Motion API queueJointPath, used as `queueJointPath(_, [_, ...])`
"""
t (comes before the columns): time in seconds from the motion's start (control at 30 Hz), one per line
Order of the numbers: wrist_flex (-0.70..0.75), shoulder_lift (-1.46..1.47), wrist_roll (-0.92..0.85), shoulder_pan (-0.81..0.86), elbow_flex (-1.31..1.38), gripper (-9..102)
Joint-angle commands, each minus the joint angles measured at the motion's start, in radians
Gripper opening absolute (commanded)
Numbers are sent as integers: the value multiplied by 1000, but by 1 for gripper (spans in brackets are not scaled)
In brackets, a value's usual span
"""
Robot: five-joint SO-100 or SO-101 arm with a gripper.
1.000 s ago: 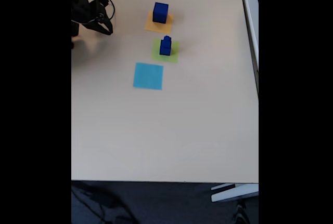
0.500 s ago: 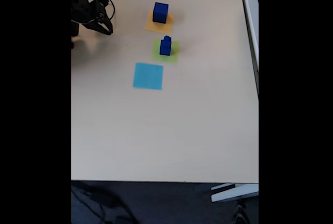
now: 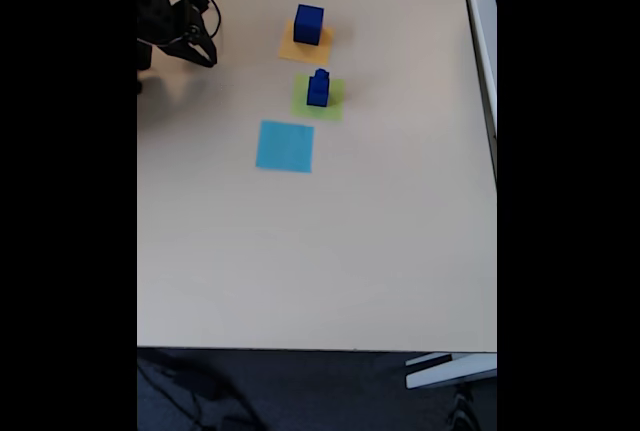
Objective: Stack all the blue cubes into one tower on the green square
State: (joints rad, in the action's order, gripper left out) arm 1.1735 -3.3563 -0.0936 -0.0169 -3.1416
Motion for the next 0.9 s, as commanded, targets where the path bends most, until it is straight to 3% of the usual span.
queueJointPath(0.0, [-2,-26,3,-8,15,0])
queueJointPath(0.3, [-72,-26,25,-26,-2,0])
queueJointPath(0.47, [-123,-26,222,-41,66,0])
queueJointPath(0.87, [-302,-26,416,-63,249,0])
